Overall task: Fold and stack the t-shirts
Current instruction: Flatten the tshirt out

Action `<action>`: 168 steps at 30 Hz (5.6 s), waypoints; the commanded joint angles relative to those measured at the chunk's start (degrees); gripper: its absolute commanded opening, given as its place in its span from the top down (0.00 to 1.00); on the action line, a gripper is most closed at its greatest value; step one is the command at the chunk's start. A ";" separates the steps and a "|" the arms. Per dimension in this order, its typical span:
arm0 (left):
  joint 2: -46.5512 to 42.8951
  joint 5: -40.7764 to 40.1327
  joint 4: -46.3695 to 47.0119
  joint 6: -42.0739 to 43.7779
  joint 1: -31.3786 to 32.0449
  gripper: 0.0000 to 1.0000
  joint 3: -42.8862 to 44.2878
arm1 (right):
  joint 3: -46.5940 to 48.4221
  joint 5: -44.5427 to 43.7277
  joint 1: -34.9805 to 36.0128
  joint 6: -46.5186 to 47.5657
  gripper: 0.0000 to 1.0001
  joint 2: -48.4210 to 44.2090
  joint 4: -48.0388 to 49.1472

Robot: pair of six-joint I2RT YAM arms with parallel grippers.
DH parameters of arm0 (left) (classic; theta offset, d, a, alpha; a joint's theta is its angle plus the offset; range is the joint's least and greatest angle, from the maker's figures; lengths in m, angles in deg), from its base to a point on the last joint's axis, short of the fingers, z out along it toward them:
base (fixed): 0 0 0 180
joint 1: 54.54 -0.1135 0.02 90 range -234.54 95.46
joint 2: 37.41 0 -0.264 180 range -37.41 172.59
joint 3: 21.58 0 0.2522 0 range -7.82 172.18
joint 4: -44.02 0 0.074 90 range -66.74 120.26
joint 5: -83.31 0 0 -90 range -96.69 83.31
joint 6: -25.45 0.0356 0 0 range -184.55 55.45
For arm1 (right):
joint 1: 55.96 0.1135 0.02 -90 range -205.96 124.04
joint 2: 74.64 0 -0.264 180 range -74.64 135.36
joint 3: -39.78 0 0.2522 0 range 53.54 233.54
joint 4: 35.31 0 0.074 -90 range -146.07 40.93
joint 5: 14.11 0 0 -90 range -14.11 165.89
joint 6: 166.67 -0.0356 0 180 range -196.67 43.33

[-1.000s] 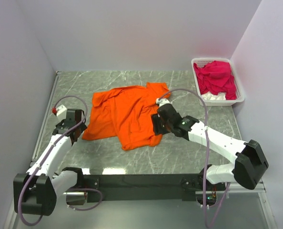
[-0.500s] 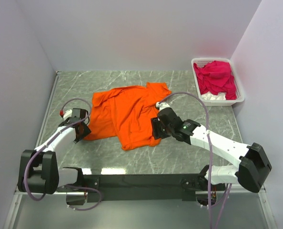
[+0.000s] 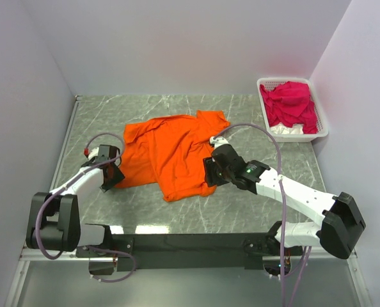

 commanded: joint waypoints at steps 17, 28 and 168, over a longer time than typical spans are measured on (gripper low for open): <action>-9.09 -3.33 -3.44 3.91 -0.10 0.99 3.89 | 0.98 0.90 0.78 2.35 0.44 6.97 -1.47; -29.31 -1.93 1.03 6.98 -0.10 0.99 -0.15 | 2.29 5.03 0.87 -2.65 0.43 14.61 -0.94; -31.16 -3.42 0.68 6.72 -0.10 0.99 0.64 | 14.95 3.89 -17.32 -13.48 0.99 28.96 16.56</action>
